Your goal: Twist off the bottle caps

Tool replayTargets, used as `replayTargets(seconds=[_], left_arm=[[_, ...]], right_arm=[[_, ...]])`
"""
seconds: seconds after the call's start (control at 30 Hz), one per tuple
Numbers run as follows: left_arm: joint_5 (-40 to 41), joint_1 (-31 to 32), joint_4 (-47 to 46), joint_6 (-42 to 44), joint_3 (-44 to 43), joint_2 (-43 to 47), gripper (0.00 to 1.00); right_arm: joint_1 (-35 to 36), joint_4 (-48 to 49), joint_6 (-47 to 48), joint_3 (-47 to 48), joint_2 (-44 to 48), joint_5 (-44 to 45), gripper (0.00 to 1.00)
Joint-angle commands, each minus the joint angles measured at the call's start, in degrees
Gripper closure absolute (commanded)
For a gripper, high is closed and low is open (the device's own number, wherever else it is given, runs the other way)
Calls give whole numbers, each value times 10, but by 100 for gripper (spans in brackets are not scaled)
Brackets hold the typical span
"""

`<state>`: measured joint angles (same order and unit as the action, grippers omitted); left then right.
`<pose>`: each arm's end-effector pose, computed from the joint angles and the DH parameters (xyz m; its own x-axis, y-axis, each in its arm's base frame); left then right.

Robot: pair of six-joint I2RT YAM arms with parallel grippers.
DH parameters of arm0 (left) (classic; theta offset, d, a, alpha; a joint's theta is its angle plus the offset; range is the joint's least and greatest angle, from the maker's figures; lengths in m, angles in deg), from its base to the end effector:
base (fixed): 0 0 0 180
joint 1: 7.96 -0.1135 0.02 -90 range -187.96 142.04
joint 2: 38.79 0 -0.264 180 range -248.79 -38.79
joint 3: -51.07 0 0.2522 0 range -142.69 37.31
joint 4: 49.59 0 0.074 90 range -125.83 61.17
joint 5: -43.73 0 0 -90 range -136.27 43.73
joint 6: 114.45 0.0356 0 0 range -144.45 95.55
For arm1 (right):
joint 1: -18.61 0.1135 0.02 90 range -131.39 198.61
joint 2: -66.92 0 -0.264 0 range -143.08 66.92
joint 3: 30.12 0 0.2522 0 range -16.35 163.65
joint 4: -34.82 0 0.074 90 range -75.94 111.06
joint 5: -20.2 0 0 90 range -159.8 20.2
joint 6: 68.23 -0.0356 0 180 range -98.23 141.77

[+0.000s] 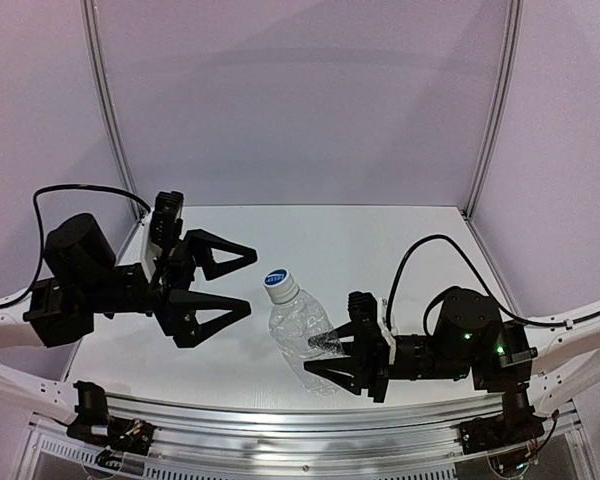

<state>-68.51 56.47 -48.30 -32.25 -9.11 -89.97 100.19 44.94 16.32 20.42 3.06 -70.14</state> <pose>0.0783 -0.1949 0.3730 -0.0779 -0.1282 -0.9887 0.9955 0.0442 -0.0842 0.0376 0.2558 0.2863 -0.1022 -0.0416 -0.9939 -0.9848 0.1452 0.0952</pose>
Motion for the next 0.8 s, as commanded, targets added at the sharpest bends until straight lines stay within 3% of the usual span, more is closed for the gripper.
replayTargets(seconds=[0.0,0.3,0.63,0.77], left_arm=[[-58,-3,-31,-10,-8,-29,11],[-83,-2,-48,-9,-2,-31,19],[-87,-2,-39,-7,-13,-47,41],[-85,-2,-27,-6,-21,-53,43]], right_arm=[[-1,10,3,-2,-5,-46,64],[-2,8,0,10,-29,-46,64],[-2,8,-8,20,-39,-58,64],[-1,6,-9,20,-38,-54,64]])
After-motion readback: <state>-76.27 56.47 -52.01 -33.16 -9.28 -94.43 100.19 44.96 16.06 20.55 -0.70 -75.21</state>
